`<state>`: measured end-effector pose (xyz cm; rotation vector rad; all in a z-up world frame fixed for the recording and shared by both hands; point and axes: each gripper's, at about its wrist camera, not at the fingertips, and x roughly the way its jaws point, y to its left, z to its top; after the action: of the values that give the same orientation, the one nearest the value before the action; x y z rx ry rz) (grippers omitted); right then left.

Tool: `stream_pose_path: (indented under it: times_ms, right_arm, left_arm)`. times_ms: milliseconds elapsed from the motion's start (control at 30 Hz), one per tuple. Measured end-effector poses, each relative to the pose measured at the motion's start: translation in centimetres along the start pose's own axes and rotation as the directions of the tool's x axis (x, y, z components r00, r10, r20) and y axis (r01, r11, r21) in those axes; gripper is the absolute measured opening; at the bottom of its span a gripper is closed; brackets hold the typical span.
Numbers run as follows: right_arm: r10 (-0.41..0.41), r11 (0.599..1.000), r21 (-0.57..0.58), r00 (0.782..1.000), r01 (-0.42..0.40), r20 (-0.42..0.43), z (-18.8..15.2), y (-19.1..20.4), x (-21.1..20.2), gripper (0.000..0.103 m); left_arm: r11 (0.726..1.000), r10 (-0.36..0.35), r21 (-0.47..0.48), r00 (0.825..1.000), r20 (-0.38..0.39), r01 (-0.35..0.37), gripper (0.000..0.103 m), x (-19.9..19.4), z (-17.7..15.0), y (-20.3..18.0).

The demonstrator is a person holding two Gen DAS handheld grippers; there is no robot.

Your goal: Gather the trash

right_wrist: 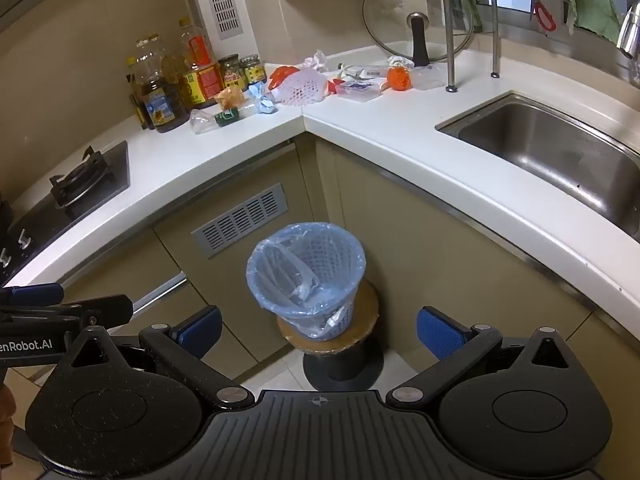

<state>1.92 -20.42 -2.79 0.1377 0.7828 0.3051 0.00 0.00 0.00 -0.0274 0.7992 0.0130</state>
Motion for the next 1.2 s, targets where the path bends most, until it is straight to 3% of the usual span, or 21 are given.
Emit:
stream_pose_path:
  times_ms: [1200]
  right_arm:
    - [-0.003,1.000,-0.015,1.000,0.003,0.004,0.31,-0.26,-0.44,0.103]
  left_arm:
    - [1.000,0.005,-0.008,1.000,0.007,-0.005,0.102,-0.28,0.07,-0.33]
